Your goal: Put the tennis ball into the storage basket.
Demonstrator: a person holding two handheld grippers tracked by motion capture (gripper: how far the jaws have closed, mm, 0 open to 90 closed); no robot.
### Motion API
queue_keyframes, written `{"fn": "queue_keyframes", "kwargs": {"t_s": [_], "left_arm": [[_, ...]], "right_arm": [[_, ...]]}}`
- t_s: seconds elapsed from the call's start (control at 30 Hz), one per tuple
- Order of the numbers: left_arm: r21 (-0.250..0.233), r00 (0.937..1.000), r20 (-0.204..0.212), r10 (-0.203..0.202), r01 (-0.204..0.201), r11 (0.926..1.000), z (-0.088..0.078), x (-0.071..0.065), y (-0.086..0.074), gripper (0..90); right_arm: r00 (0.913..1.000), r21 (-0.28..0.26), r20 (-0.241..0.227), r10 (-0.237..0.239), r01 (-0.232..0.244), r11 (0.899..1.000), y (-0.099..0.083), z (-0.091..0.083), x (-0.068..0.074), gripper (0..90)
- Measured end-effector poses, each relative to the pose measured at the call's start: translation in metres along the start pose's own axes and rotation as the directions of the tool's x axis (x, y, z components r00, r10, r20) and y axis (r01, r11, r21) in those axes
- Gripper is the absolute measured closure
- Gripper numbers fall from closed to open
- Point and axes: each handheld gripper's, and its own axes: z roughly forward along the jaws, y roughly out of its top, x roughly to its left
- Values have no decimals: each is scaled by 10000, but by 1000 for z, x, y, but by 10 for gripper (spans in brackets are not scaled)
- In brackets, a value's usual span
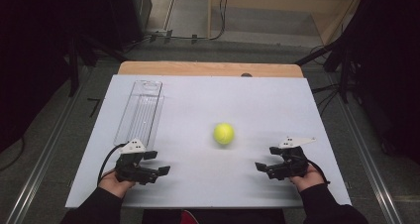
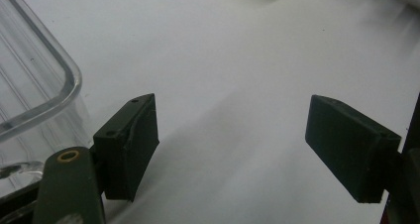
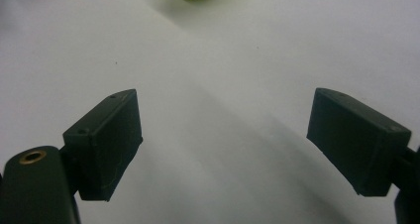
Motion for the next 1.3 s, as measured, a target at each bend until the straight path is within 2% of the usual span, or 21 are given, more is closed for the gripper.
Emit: {"fn": "queue_keyframes", "kwargs": {"t_s": [0.07,0.17,0.27,0.5,0.83,1.3], "left_arm": [[-6,10000,36,-76,76,10000,-1,2,0,212],[-20,9999,20,-155,155,9999,0,3,0,211],[53,10000,-11,13,-13,10000,1,1,0,211],[-85,10000,13,-40,40,10000,1,0,1,210],[-68,10000,5,-30,30,10000,2,0,2,210],[29,10000,-20,-9,9,10000,4,0,2,210]], "right_arm": [[10000,-206,-93,10,-12,9998,0,-2,1,119],[9999,-149,-71,-72,71,9999,0,-2,1,119],[9999,-167,-124,-81,79,9998,0,-2,2,119],[9993,-182,-314,-218,213,9996,1,0,3,119],[9989,-400,-467,-62,43,9992,0,-2,3,119],[9987,-361,-500,-42,23,9993,0,-1,2,119]]}}
